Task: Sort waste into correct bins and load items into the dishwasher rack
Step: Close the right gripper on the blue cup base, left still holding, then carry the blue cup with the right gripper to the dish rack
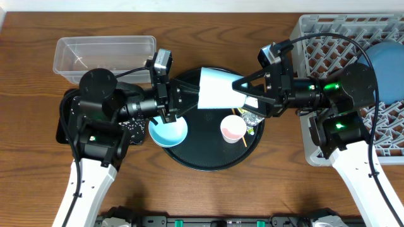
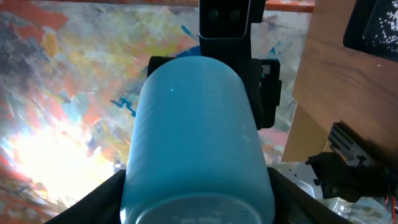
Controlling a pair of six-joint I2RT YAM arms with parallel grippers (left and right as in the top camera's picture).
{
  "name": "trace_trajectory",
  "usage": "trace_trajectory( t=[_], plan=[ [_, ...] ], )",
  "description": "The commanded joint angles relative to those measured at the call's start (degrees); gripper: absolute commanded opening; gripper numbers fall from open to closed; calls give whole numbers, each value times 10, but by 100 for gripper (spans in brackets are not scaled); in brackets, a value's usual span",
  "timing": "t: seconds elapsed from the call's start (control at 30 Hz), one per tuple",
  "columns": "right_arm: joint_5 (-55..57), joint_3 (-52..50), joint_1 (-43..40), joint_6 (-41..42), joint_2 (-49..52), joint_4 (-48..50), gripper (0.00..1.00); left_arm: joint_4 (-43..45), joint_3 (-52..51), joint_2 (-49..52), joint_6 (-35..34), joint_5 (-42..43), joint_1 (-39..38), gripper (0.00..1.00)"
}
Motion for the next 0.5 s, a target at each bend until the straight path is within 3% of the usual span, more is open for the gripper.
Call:
trace_trajectory(
  t=[0.0, 0.33, 0.47],
  plan=[
    [-6, 2, 16, 2, 0, 0, 54, 7, 7, 2, -1, 12, -3, 6],
    [1, 2, 16, -9, 0, 4, 48, 7, 7, 2, -1, 28, -3, 7],
    [7, 2, 16, -16, 0, 5, 44, 7, 7, 1, -1, 38, -3, 17]
  ],
)
